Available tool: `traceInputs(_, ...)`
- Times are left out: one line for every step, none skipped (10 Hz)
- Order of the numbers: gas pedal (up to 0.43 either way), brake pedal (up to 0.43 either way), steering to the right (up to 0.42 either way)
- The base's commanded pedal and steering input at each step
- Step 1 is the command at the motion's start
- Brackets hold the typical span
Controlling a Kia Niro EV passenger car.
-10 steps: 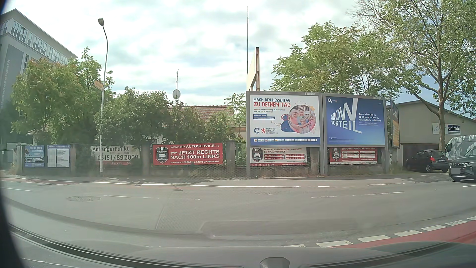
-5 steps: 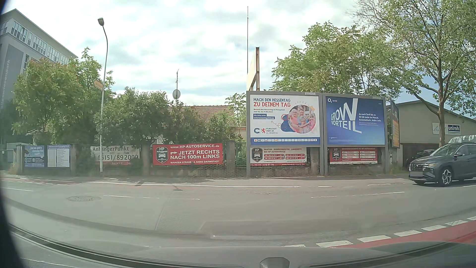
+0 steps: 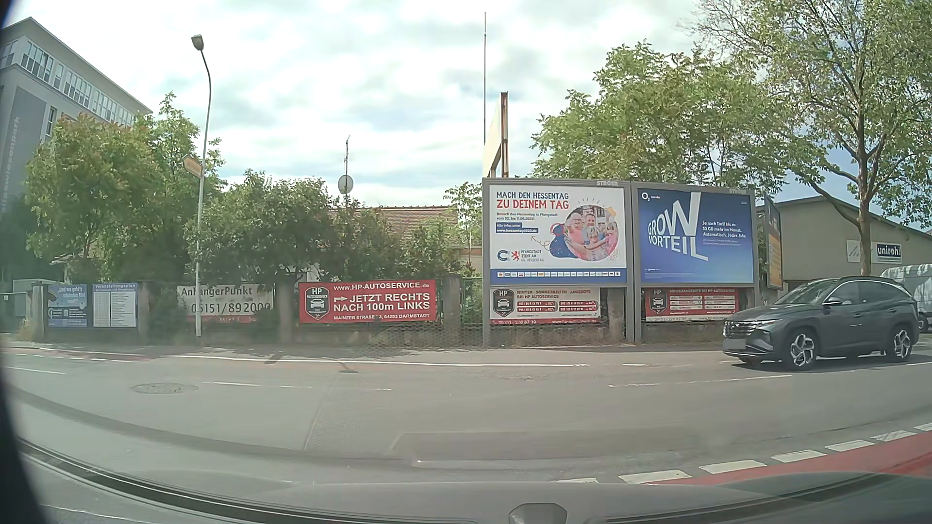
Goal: Follow the waypoints while adhering to traffic rules and regulations
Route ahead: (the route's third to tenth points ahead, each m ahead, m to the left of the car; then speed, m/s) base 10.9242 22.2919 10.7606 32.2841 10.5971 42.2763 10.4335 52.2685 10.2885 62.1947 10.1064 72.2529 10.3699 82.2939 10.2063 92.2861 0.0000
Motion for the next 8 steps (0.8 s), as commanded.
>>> traceInputs(0.0,0.171,-0.213)
traceInputs(0.0,0.171,-0.213)
traceInputs(0.0,0.177,-0.213)
traceInputs(0.0,0.171,-0.213)
traceInputs(0.0,0.171,-0.213)
traceInputs(0.0,0.171,-0.213)
traceInputs(0.0,0.177,-0.213)
traceInputs(0.0,0.171,-0.213)
